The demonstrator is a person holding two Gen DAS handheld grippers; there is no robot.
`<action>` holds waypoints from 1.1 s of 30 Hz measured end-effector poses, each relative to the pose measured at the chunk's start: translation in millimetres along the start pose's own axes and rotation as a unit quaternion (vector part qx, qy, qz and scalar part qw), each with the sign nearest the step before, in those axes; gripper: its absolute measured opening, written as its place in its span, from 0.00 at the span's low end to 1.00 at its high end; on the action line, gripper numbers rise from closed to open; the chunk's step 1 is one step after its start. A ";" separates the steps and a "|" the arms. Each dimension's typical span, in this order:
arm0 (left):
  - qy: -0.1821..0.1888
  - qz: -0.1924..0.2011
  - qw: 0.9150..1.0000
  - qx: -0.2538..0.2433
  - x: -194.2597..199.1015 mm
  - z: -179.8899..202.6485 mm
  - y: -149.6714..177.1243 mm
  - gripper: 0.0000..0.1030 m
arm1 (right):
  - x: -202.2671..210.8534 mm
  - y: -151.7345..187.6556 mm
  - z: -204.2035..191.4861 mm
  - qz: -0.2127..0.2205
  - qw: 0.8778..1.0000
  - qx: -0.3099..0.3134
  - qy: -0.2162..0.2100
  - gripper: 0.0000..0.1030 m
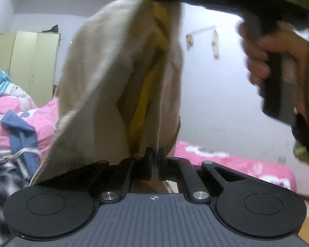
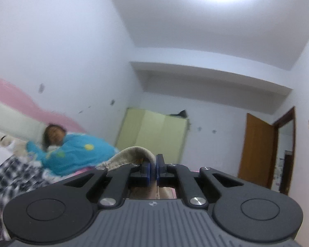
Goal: Fold clothes
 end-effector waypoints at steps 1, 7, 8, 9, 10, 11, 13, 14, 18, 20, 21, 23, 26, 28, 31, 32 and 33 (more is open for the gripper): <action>-0.001 -0.007 1.000 -0.005 7.6 1.9 8.3 0.06 | -4.4 5.5 -8.2 -0.014 1.000 0.005 -0.013 0.06; -0.023 -0.093 0.995 0.017 43.5 -24.5 66.0 0.45 | -66.4 81.7 -66.2 -0.140 0.984 0.020 -0.110 0.06; -0.030 -0.105 0.994 0.030 51.3 -34.0 73.0 0.52 | -78.8 97.4 -78.4 -0.158 0.979 0.019 -0.129 0.06; -0.039 -0.114 0.992 0.041 59.5 -43.4 77.5 0.54 | -81.4 113.0 -89.7 -0.181 0.973 0.019 -0.144 0.06; -0.048 -0.122 0.990 0.053 67.8 -52.7 82.0 0.55 | -83.3 128.4 -101.0 -0.203 0.966 0.019 -0.159 0.07; -0.064 -0.126 0.988 0.060 72.8 -61.7 82.3 0.56 | -85.0 143.8 -112.1 -0.225 0.958 0.019 -0.174 0.09; -0.105 -0.130 0.984 0.065 81.8 -80.7 81.2 0.60 | -87.7 174.1 -134.2 -0.269 0.941 0.019 -0.204 0.28; -0.123 -0.130 0.982 0.062 85.3 -85.6 79.4 0.61 | -88.7 189.0 -145.1 -0.291 0.931 0.018 -0.219 0.45; -0.190 -0.137 0.971 0.052 93.3 -109.4 79.0 0.66 | -90.9 247.1 -187.5 -0.375 0.885 0.018 -0.276 0.49; -0.209 -0.150 0.965 0.051 87.3 -125.7 88.4 0.67 | -66.2 221.0 -160.9 -0.333 0.906 -0.018 -0.261 0.61; -0.216 -0.157 0.962 0.052 84.3 -132.9 92.8 0.67 | -53.4 207.2 -146.7 -0.310 0.916 -0.037 -0.253 0.66; -0.229 -0.167 0.958 0.051 77.0 -142.1 99.2 0.67 | -22.1 183.7 -114.6 -0.270 0.933 -0.067 -0.230 0.76; -0.248 -0.165 0.954 0.029 55.7 -153.5 99.7 0.67 | 24.2 179.1 -82.4 -0.263 0.944 -0.080 -0.184 0.78; -0.267 -0.161 0.950 0.007 38.6 -162.6 97.9 0.67 | 54.6 190.9 -75.9 -0.283 0.943 -0.074 -0.158 0.78; -0.293 -0.150 0.944 -0.022 13.1 -178.0 93.5 0.67 | 88.2 226.8 -95.0 -0.327 0.935 -0.056 -0.127 0.77; -0.303 -0.147 0.941 -0.030 7.4 -182.6 92.0 0.67 | 91.6 241.2 -100.3 -0.344 0.931 -0.061 -0.110 0.76; -0.313 -0.144 0.938 -0.037 1.7 -187.2 90.5 0.66 | 94.9 255.6 -105.6 -0.360 0.926 -0.066 -0.092 0.75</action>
Point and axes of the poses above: each gripper's, at about its wrist camera, not at the fingertips, and x roughly against the way its jaws point, z to its right, y to its underside, the point moved 9 cm from there along -x, roughly the way its jaws point, and after that the axes turned 6 degrees about x, right-handed, at the moved point
